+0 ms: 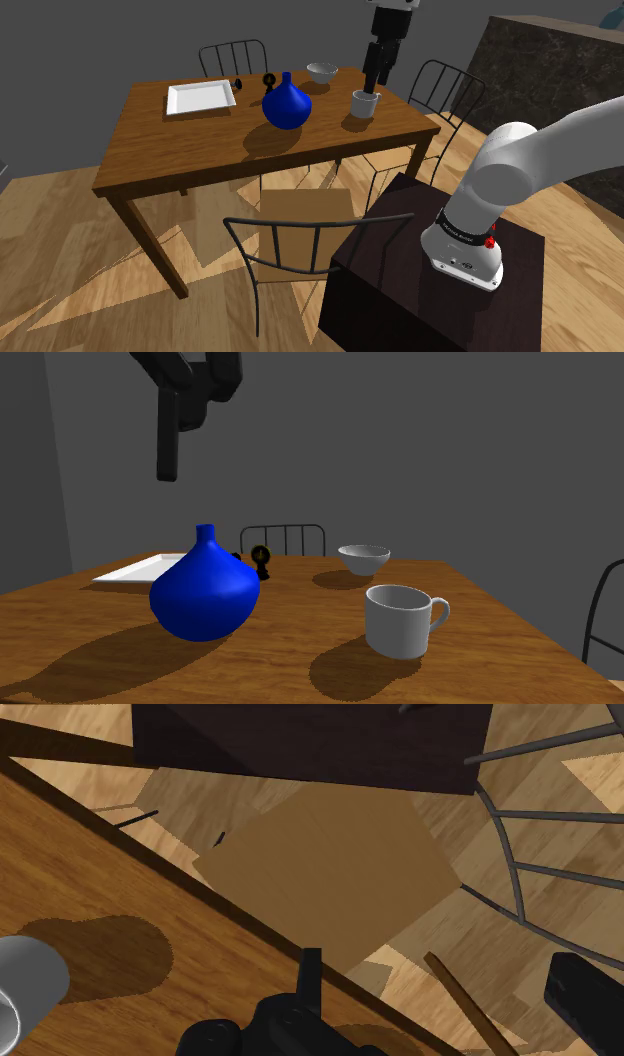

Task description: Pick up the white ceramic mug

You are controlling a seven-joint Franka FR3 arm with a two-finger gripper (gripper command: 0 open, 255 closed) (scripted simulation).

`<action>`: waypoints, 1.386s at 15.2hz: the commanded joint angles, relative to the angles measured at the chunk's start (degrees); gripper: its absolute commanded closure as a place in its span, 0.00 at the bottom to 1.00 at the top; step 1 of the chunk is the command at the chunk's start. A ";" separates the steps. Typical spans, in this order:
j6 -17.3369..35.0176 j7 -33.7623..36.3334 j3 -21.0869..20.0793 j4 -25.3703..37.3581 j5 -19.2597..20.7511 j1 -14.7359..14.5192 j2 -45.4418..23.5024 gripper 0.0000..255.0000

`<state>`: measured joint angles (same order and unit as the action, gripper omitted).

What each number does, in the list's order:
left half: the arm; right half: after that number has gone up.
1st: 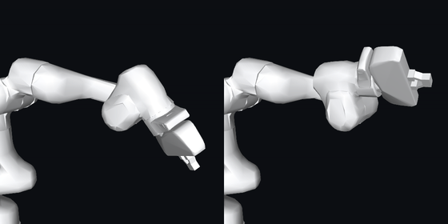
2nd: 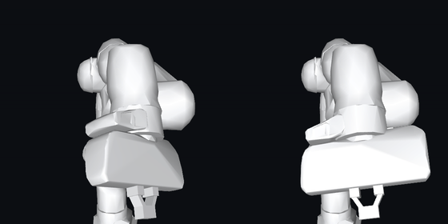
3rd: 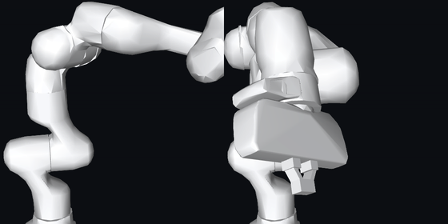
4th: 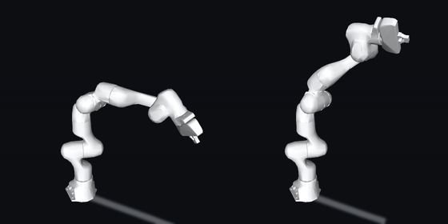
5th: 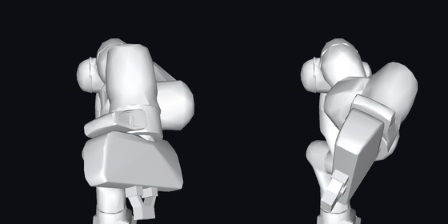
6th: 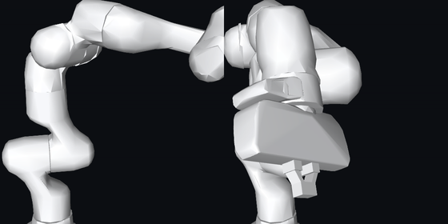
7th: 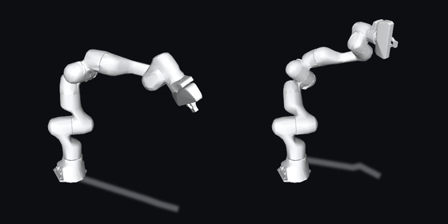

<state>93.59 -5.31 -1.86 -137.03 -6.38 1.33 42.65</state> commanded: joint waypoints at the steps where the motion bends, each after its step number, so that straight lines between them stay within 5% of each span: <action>1: 0.00 0.00 0.00 0.00 0.00 0.00 0.00 0.00; 11: 13.95 -9.87 7.29 -2.11 6.92 4.21 -10.58 0.00; 21: 27.00 -19.08 14.35 2.97 10.06 7.31 -26.49 0.00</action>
<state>119.14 -23.36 11.76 -134.35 3.46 8.31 17.63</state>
